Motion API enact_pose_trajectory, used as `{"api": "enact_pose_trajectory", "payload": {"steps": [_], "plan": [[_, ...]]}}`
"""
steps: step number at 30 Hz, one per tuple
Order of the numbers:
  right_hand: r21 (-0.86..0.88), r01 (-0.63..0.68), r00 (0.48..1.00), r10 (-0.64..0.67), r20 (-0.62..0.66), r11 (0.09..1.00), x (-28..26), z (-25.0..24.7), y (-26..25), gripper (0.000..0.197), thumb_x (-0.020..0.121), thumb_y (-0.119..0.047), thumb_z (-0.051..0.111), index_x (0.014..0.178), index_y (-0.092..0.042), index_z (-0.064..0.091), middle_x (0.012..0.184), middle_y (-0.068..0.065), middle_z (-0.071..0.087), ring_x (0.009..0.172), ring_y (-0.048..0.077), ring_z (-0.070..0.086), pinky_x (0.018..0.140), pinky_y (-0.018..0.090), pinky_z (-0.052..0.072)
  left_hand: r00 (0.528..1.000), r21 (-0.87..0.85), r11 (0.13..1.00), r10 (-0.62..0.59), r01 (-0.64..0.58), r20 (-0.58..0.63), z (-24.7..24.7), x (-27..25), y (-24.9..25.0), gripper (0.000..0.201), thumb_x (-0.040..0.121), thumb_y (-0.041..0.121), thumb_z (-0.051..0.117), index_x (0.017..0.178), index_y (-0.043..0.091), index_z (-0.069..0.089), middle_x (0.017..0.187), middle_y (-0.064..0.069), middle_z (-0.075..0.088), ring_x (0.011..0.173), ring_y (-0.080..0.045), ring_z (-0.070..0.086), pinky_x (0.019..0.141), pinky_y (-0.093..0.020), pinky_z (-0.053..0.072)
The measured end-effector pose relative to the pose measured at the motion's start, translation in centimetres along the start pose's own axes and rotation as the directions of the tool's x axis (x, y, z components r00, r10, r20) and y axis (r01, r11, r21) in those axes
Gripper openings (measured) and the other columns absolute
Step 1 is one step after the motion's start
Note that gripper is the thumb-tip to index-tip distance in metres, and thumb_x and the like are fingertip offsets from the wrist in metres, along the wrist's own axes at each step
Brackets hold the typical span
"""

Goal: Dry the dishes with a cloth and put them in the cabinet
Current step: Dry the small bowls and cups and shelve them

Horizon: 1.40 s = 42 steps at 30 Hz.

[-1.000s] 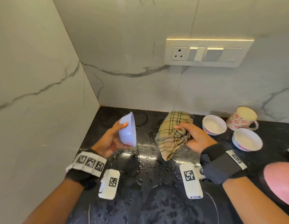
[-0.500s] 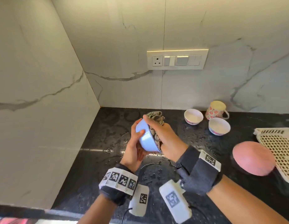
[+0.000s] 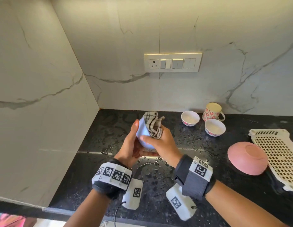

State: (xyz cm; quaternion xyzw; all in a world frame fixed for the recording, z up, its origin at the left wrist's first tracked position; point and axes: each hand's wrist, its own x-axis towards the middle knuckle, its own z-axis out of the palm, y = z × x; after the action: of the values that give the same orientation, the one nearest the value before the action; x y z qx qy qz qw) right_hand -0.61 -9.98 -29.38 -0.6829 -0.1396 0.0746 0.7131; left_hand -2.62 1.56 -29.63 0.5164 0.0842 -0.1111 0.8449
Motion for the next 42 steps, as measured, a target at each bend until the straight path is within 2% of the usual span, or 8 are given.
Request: {"api": "enact_pose_trajectory", "payload": {"steps": [4,11,18,26,29,34,39,42], "plan": [[-0.037,0.009,0.989,-0.003,0.150,0.999,0.2,-0.6,-0.8,0.040,0.072,0.006,0.070,0.107,-0.012,0.060,0.099,0.004,0.068,0.090,0.009,0.065,0.081,0.026,0.053,0.976,0.012,0.976,0.216,-0.216,-0.033,0.1,-0.6,-1.2,0.068,0.078,0.051,0.058,0.138,0.030,0.035,0.125,-0.009,0.060,0.112,-0.027,0.060,0.080,-0.045,0.055],[-0.318,0.372,0.883,-0.227,0.411,0.872,-0.5,-1.4,-1.2,0.046,0.072,0.008,0.067,0.116,0.002,0.057,0.105,0.006,0.061,0.097,-0.002,0.050,0.088,-0.001,0.034,0.994,-0.058,0.993,0.101,-0.103,-0.045,-0.9,-1.2,1.4,0.061,0.083,0.059,0.039,0.108,0.013,0.070,0.113,-0.015,0.066,0.103,-0.027,0.064,0.083,-0.036,0.054],[-0.311,0.442,0.832,-0.254,0.494,0.842,-0.7,-1.6,-1.2,0.060,0.074,-0.008,0.076,0.128,-0.007,0.049,0.122,0.004,0.059,0.109,-0.003,0.049,0.096,0.003,0.032,0.998,-0.047,0.997,0.055,-0.057,-0.029,-1.1,-1.5,1.8,0.081,0.078,0.067,0.048,0.128,0.003,0.053,0.132,-0.024,0.052,0.122,-0.037,0.050,0.106,-0.051,0.036],[-0.382,0.533,0.709,-0.152,0.689,0.755,-0.8,-2.5,-1.6,0.058,0.084,0.002,0.060,0.138,-0.008,0.041,0.139,0.006,0.044,0.129,0.003,0.032,0.109,0.014,0.022,0.996,0.009,1.000,-0.008,0.007,0.084,-1.4,-2.2,2.6,0.081,0.051,0.071,0.071,0.109,0.015,0.070,0.106,-0.012,0.070,0.097,-0.025,0.067,0.080,-0.035,0.056],[-0.436,0.735,0.575,-0.136,0.807,0.519,-0.2,-3.9,-1.8,0.059,0.074,0.009,0.064,0.129,-0.009,0.052,0.133,0.013,0.052,0.127,0.025,0.043,0.106,0.031,0.032,0.999,0.037,0.998,-0.044,0.044,0.015,-1.0,-2.1,3.0,0.053,0.064,0.060,0.050,0.093,0.021,0.071,0.074,0.000,0.074,0.074,-0.017,0.069,0.058,-0.022,0.056],[-0.366,0.924,0.349,-0.147,0.925,-0.111,2.4,-5.0,-0.2,0.027,0.072,-0.004,0.067,0.094,-0.020,0.065,0.091,-0.005,0.071,0.097,0.016,0.065,0.109,0.037,0.024,0.988,0.058,0.993,-0.095,0.103,-0.125,-0.4,-1.4,1.5,0.046,0.094,0.051,0.028,0.097,0.019,0.061,0.095,-0.002,0.071,0.083,-0.017,0.066,0.068,-0.030,0.052],[-0.469,0.809,0.440,-0.165,0.883,-0.355,2.7,-5.6,2.3,0.035,0.082,-0.013,0.053,0.116,-0.015,0.063,0.119,0.002,0.065,0.117,0.021,0.056,0.111,0.039,0.024,0.988,0.105,0.984,-0.135,0.142,-0.068,-0.4,-1.2,0.8,0.044,0.095,0.049,0.029,0.088,0.018,0.060,0.066,0.003,0.072,0.058,-0.011,0.069,0.048,-0.026,0.055],[-0.619,0.785,0.599,-0.285,0.749,0.022,1.9,-4.4,3.3,0.050,0.076,-0.009,0.060,0.126,-0.004,0.055,0.129,0.013,0.058,0.125,0.026,0.050,0.113,0.035,0.018,0.996,0.085,0.996,-0.032,0.039,-0.079,-0.2,-0.8,0.5,0.045,0.092,0.049,0.030,0.111,0.023,0.061,0.098,0.002,0.073,0.087,-0.012,0.070,0.064,-0.027,0.056]]}}
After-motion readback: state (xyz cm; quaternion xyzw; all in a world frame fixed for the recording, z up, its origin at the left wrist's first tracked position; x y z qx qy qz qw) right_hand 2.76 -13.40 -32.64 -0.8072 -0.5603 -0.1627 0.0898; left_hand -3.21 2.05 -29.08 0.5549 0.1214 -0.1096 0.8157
